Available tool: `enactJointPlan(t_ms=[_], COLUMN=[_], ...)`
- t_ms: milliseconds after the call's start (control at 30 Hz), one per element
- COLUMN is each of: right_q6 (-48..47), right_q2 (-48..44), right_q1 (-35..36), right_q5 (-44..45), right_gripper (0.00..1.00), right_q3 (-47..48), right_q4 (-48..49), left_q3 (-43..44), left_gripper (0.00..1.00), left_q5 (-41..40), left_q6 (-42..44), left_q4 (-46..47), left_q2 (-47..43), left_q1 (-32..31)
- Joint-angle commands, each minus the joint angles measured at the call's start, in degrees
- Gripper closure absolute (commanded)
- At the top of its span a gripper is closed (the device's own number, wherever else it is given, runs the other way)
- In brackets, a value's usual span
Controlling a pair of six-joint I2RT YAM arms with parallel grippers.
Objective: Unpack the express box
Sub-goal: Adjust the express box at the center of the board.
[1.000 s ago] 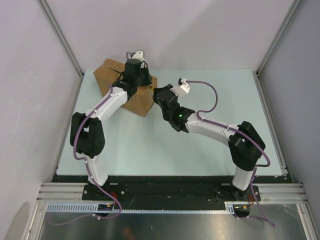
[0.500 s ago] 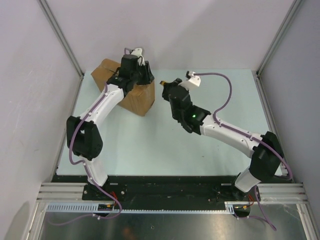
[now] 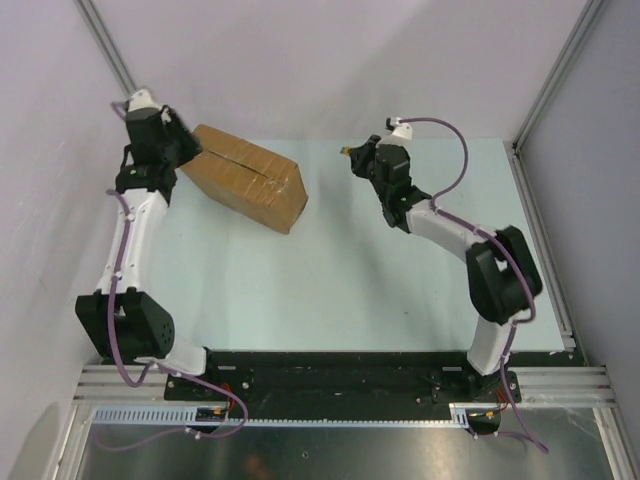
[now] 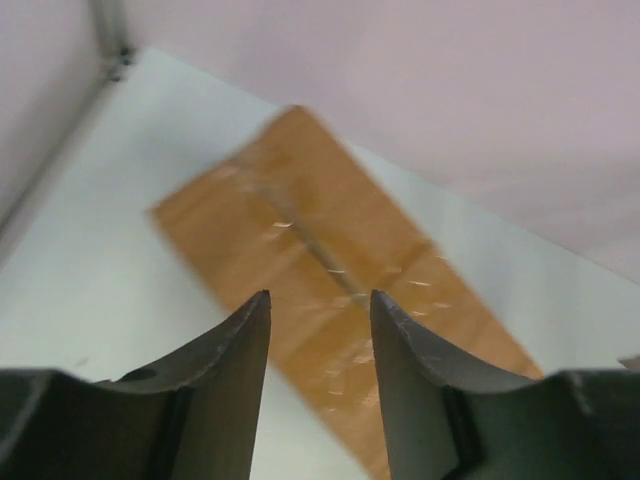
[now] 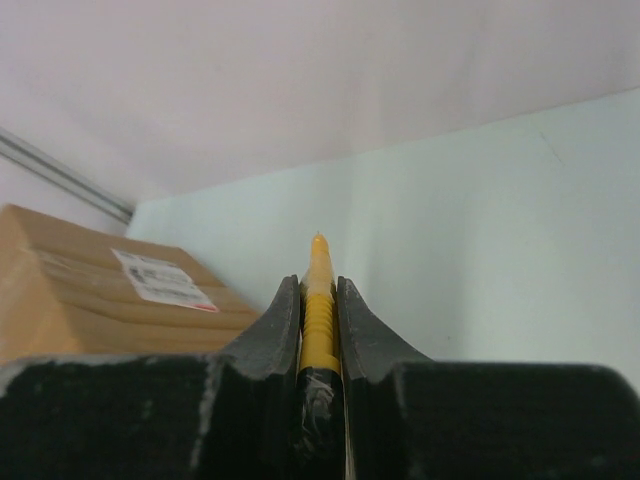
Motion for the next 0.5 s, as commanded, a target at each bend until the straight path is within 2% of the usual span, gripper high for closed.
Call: enactJointPlan(t_ms=[0, 67, 133, 200, 333, 467], right_q6=[-3.17, -3.70, -4.40, -4.05, -3.17, -3.44], right_q2=[7.76, 11.79, 13.74, 16.64, 21.57, 26.22], right_q1=[-0.83, -0.66, -0.48, -0.57, -1.09, -1.18], right_q5=[-11.00, -12.68, -15.05, -16.54, -16.82, -18.31], right_gripper=[1.00, 1.00, 1.00, 1.00, 1.00, 1.00], right_q3=[4.66, 7.30, 7.93, 9.24, 15.48, 21.10], right_q4=[8.32, 9.10, 11.03, 14.02, 13.41, 14.99], left_q3=[-6.30, -9.83, -13.97, -15.20, -15.12, -12.75], left_gripper=[0.53, 0.56, 0.60, 0.64, 0.76, 0.82], left_q5=[-7.39, -11.77, -12.24, -9.97, -5.39, -0.21], left_q6=[-2.24, -4.26, -6.19, -6.90, -10.93, -14.19], left_q4=[-0.72, -0.46, -0.29, -0.02, 0.15, 0.77], left_q2=[-1.97, -4.50, -4.70, -2.17, 4.78, 11.73], left_q1=[4.58, 6.86, 8.27, 9.68, 10.39, 10.65])
